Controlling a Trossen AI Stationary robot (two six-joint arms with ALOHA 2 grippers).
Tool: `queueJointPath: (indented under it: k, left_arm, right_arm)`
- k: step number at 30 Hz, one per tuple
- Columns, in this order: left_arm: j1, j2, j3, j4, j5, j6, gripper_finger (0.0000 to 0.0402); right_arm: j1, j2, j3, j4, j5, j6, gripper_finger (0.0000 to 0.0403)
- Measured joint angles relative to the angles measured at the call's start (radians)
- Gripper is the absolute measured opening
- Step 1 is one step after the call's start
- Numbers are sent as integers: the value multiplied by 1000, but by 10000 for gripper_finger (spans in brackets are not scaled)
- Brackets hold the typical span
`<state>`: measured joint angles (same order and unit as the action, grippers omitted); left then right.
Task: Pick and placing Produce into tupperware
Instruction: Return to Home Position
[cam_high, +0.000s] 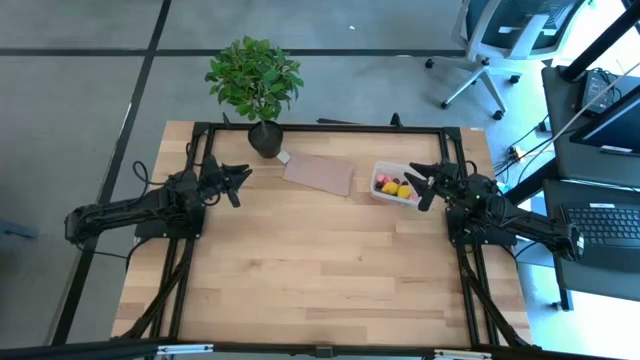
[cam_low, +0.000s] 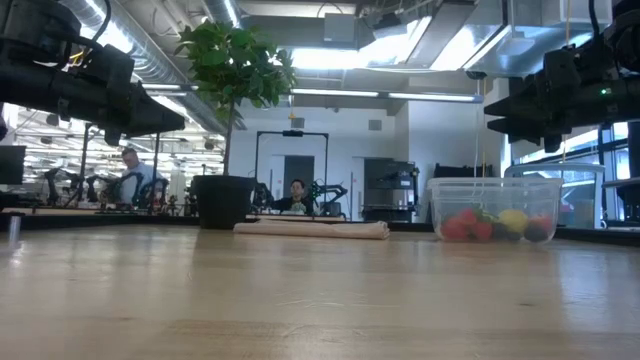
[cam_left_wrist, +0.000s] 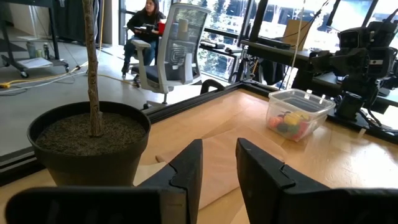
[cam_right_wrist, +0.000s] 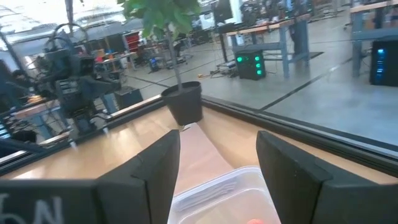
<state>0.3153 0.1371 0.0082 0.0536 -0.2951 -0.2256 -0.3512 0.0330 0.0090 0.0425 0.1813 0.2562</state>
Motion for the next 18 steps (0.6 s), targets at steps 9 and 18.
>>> queueJointPath:
  k: [9, 18]
  left_arm:
    - [0, 0, 0, 0, 0, 0, 103]
    - [0, 0, 0, 0, 0, 0, 117]
  right_arm:
    - [26, 0, 0, 0, -2, -1, 214]
    - [26, 0, 0, 0, -1, -2, 213]
